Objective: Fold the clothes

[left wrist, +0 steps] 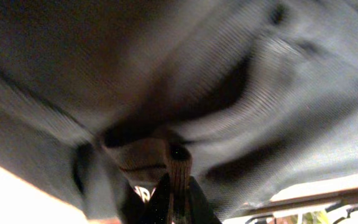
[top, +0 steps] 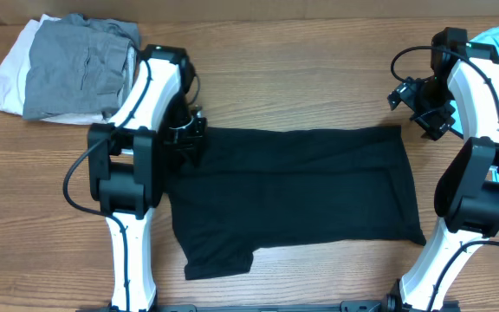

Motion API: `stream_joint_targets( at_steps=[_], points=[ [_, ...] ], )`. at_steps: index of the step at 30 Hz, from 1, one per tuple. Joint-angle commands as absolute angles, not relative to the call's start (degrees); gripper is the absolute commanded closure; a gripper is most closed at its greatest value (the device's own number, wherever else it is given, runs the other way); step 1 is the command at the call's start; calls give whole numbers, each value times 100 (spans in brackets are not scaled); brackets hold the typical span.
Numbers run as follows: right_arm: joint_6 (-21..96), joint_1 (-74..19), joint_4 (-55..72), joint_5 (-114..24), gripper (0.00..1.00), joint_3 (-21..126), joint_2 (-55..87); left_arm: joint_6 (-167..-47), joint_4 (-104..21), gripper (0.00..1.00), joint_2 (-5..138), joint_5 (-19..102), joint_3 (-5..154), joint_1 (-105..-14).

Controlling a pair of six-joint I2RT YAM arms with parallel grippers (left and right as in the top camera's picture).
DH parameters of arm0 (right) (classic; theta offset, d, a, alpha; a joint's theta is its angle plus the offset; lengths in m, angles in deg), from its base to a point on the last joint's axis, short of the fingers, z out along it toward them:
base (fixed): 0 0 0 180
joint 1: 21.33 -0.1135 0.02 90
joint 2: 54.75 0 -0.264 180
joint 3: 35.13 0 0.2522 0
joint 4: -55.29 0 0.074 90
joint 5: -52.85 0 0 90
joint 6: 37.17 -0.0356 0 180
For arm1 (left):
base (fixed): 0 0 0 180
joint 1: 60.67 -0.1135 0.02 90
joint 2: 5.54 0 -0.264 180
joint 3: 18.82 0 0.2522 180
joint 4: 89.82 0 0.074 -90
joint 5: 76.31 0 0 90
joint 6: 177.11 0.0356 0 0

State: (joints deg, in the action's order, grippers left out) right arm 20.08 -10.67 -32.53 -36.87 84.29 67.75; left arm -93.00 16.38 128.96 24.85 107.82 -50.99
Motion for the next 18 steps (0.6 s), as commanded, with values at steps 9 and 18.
stream_joint_targets(
  at_steps=[9,18],
  points=[
    [2032,-1238,-3457,-3683,6,8508,6602,-9182,2082,96,12291,2559,10941,-4890],
    [2032,-1238,-3561,-3685,6,8508,6602,-9185,2084,96,12004,2435,9872,-4811]
  ],
)
